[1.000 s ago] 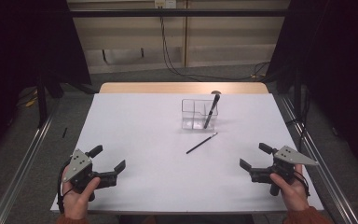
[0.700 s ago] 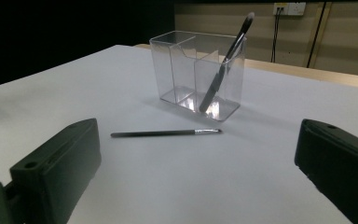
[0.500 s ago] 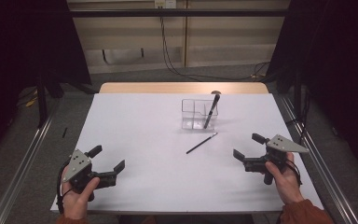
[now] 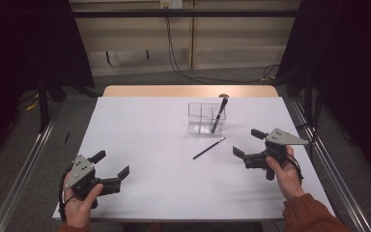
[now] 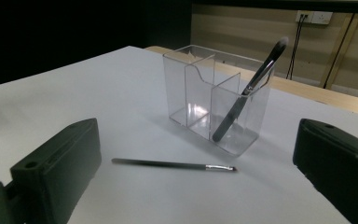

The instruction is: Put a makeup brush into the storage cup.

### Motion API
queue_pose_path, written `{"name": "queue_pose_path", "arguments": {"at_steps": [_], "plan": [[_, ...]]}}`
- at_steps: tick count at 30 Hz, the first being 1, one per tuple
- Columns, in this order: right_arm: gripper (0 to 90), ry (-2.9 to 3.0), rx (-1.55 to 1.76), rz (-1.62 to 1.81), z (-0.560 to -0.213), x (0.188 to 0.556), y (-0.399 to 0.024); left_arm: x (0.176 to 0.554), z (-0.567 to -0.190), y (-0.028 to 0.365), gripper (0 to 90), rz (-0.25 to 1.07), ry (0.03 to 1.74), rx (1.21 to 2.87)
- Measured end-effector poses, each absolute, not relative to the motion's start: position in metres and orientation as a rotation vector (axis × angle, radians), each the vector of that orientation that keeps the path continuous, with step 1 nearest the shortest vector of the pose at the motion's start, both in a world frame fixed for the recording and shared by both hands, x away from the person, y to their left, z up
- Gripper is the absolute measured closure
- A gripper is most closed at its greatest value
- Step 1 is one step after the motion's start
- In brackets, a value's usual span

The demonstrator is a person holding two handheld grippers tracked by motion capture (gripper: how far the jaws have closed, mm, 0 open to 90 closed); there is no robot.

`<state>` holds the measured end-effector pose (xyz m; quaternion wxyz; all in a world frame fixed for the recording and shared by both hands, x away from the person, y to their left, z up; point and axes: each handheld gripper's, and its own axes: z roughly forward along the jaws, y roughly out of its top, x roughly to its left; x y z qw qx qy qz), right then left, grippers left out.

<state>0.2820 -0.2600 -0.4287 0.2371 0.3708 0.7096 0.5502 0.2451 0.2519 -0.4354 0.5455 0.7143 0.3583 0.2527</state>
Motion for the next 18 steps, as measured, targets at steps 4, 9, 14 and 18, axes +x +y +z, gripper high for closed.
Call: {"name": "queue_pose_path", "arguments": {"at_steps": [4,9,14,18], "plan": [[0.5,1.954,1.006,1.504,-0.426,0.291,-0.255,0.245,-0.435,0.252,2.3,0.599,0.85,1.694],[1.6,1.973,0.989,1.501,-0.424,0.303,-0.248,0.245,-0.435,0.252,2.3,0.599,0.851,1.695],[1.9,1.975,0.977,1.499,-0.421,0.315,-0.24,0.245,-0.435,0.252,2.3,0.6,0.85,1.694],[1.6,1.992,0.975,1.488,-0.42,0.324,-0.235,0.245,-0.436,0.252,2.3,0.599,0.851,1.695]]}}
